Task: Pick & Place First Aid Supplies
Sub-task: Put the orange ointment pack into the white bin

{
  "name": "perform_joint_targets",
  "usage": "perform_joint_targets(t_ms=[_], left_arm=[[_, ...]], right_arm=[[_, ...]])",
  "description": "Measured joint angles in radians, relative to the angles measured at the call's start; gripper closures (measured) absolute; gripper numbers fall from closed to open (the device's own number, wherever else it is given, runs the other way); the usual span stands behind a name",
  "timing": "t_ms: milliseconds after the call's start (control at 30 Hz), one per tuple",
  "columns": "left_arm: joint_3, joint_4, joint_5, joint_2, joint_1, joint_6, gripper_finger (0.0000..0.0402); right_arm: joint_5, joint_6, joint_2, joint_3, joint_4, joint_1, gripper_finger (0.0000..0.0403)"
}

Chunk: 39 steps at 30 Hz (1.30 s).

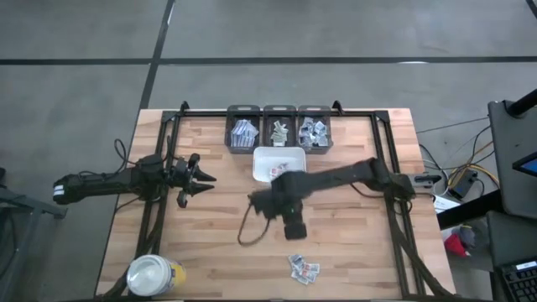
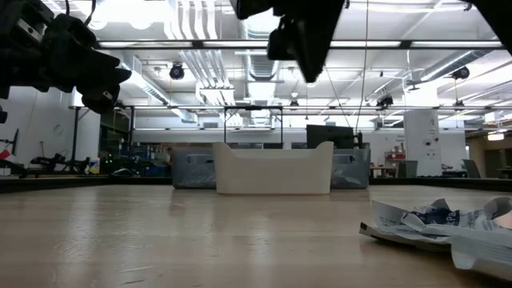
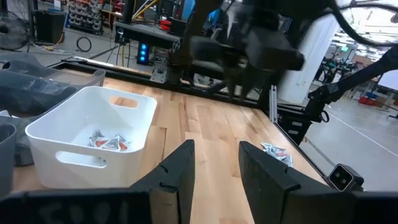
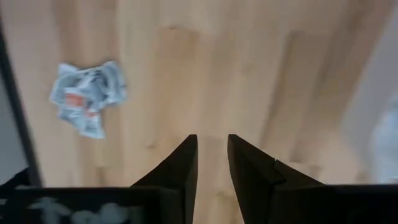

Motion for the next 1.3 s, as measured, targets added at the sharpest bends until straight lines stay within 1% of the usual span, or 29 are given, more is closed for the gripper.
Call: perform_joint_targets(t_ms=[233, 400, 600, 800, 967, 1133, 1300], left_arm=[[0.000, 0.000, 0.000, 0.000, 0.000, 0.004, 0.0282], [0.000, 0.000, 0.000, 0.000, 0.000, 0.005, 0.0282], [0.000, 0.001, 0.000, 0.000, 0.000, 0.006, 0.0282], [0.000, 0.001, 0.000, 0.000, 0.000, 0.000, 0.0282], [0.000, 0.001, 0.000, 0.000, 0.000, 0.000, 0.0282], [0.000, 0.001, 0.000, 0.000, 0.000, 0.001, 0.0282], [0.000, 0.001, 0.000, 0.000, 0.000, 0.001, 0.0282]], right_arm=[[-0.025, 0.218, -0.001, -0.045, 0.000, 0.133, 0.0303], [-0.125, 0.376, -0.001, -0.116, 0.016, 0.191, 0.0293], [-0.191, 0.476, -0.001, -0.219, 0.123, 0.239, 0.0284], [-0.196, 0.557, -0.003, -0.248, 0.207, 0.273, 0.0277], [-0.202, 0.637, -0.005, -0.253, 0.235, 0.307, 0.0275], [-0.199, 0.770, -0.005, -0.274, 0.299, 0.346, 0.0275], [-0.184, 0.933, -0.013, -0.345, 0.405, 0.386, 0.0278]])
